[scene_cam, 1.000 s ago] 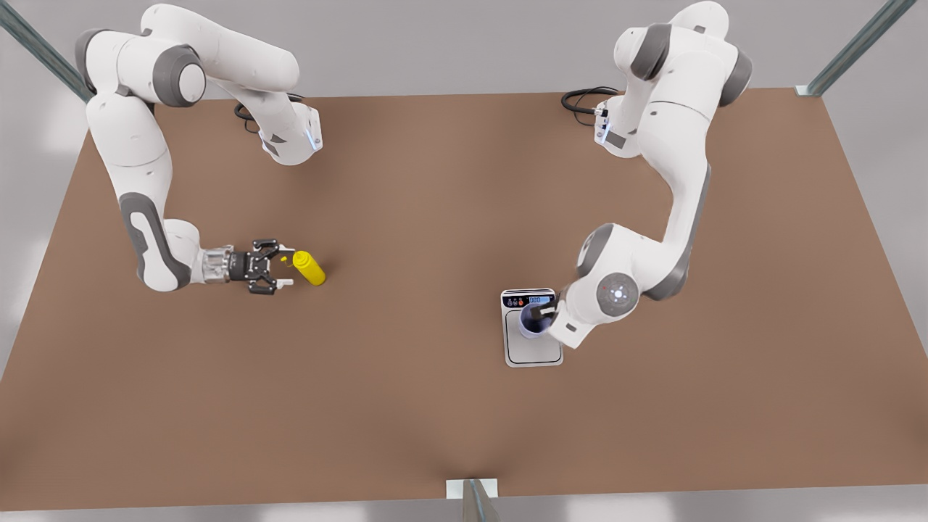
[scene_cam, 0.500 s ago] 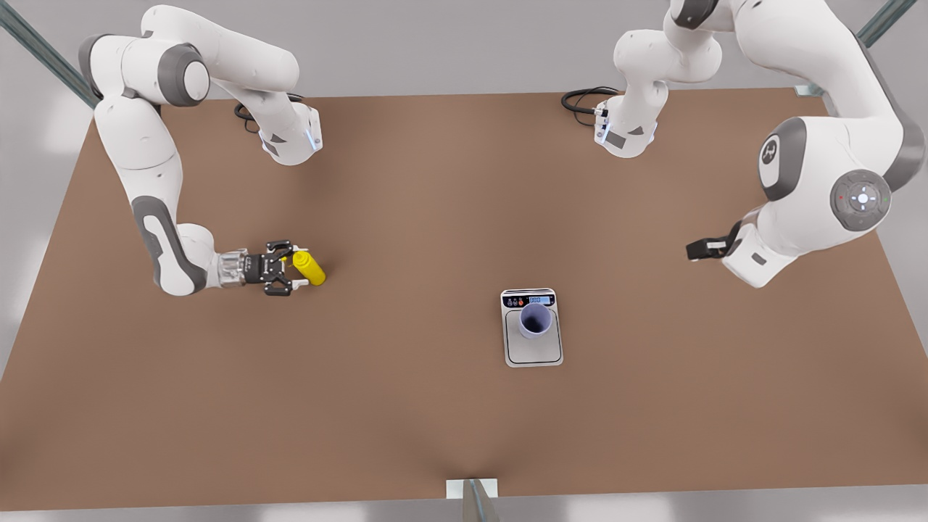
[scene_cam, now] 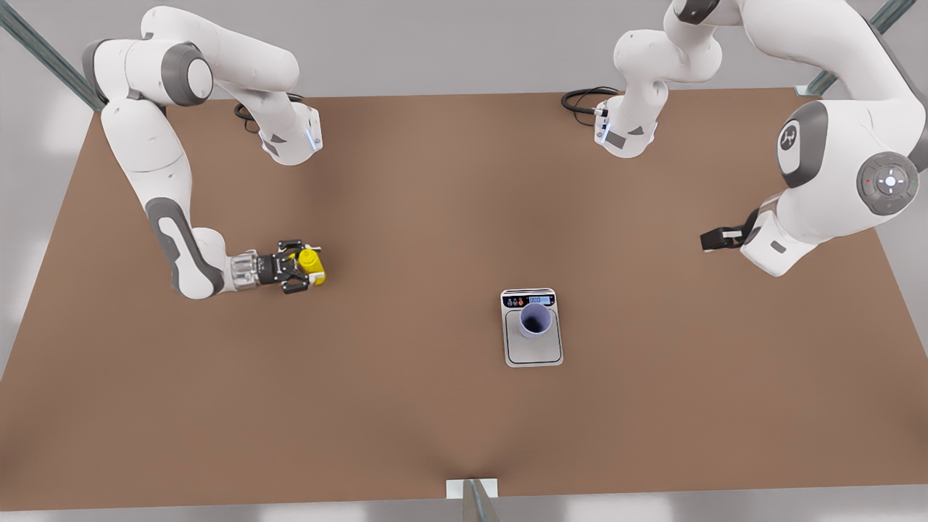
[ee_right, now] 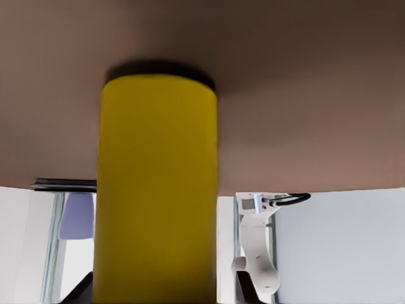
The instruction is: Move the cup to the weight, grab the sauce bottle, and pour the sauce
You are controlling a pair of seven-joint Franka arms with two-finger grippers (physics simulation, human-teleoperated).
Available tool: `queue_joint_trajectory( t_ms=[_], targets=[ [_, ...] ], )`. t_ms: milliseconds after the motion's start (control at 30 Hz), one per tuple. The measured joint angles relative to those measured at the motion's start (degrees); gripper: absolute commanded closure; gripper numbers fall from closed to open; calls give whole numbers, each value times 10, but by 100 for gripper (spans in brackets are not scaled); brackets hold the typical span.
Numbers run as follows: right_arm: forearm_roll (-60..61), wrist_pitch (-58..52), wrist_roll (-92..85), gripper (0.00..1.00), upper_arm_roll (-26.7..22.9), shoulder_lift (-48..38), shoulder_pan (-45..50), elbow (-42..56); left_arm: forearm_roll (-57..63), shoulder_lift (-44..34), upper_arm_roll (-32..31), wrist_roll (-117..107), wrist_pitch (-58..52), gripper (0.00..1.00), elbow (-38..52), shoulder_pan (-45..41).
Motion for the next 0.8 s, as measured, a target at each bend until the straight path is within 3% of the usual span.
queue_joint_trajectory(
  t_ms=[33,333,533,700,800],
  targets=[
    [-3,1,0,79,0,0,1,0,0,0,0,0,0,0,0,1],
    [1,-3,31,79,8,-5,-7,12,0,3,0,1,2,0,0,-1],
    [-130,-32,239,79,27,-36,2,179,2,6,0,0,6,0,17,1],
    [-162,22,395,79,89,-59,15,229,3,7,0,0,6,0,16,1],
    [-204,46,456,79,87,-63,58,274,4,8,1,0,5,0,16,0]
  ],
)
